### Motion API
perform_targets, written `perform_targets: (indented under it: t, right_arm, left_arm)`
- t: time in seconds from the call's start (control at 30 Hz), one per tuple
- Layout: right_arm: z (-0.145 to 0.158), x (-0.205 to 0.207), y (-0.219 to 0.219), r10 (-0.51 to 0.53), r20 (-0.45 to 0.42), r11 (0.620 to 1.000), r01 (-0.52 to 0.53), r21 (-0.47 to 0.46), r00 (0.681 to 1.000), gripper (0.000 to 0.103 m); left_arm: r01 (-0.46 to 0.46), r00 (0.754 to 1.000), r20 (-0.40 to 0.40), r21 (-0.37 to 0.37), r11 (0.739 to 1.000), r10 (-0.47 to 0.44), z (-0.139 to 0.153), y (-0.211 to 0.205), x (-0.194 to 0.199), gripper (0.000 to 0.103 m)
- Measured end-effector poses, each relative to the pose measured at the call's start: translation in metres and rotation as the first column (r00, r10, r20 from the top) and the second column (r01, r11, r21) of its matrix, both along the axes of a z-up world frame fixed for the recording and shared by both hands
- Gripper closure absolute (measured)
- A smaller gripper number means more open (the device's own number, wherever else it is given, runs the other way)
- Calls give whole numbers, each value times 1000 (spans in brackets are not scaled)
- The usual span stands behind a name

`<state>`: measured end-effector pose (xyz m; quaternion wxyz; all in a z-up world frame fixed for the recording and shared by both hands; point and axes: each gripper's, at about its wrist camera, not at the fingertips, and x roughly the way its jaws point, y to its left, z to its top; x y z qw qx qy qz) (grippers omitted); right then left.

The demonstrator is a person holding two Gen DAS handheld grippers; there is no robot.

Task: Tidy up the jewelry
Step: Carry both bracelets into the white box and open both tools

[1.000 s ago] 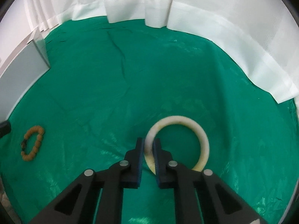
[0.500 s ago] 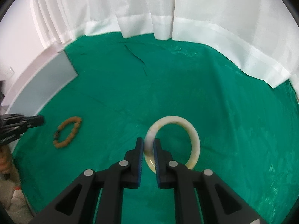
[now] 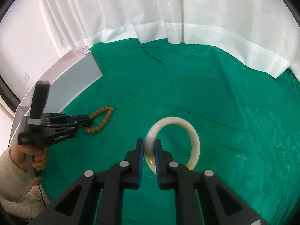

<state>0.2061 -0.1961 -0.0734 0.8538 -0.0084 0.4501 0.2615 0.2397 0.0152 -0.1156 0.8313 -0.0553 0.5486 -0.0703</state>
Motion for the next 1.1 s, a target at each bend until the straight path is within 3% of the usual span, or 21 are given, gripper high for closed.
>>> perform_targets:
  t: [0.07, 0.3, 0.47, 0.57, 0.67, 0.83, 1.0, 1.1]
  right_arm:
    - [8, -3, 5, 10, 8, 1000, -10, 4, 1000, 92]
    - [70, -13, 57, 116, 105, 991, -121, 48, 988, 92]
    - [121, -20, 132, 248, 181, 958, -269, 102, 952, 92]
    - [139, -26, 182, 332, 203, 925, -360, 120, 921, 92]
    - [149, -38, 245, 426, 217, 883, -456, 115, 879, 92]
    - [137, -60, 334, 561, 184, 812, -580, 69, 807, 92]
    - [94, -74, 407, 676, 64, 736, -676, -24, 734, 91]
    - [63, -80, 436, 698, -15, 709, -693, -126, 716, 90]
  left_arm:
    - [-23, 1000, 18, -70, 997, 25, 13, 8, -7, 92]
    - [-55, 967, 230, -240, 969, 112, 135, 60, -78, 92]
    - [-146, 907, 354, -248, 958, 230, 214, 134, -130, 92]
    - [-216, 883, 374, -217, 952, 286, 232, 176, -142, 92]
    - [-324, 864, 359, -142, 935, 354, 225, 222, -142, 92]
    - [-448, 859, 238, -78, 890, 454, 165, 284, -139, 92]
    - [-518, 844, 116, -71, 852, 523, 108, 323, -142, 92]
    - [-531, 840, 91, -58, 845, 534, 99, 328, -155, 91]
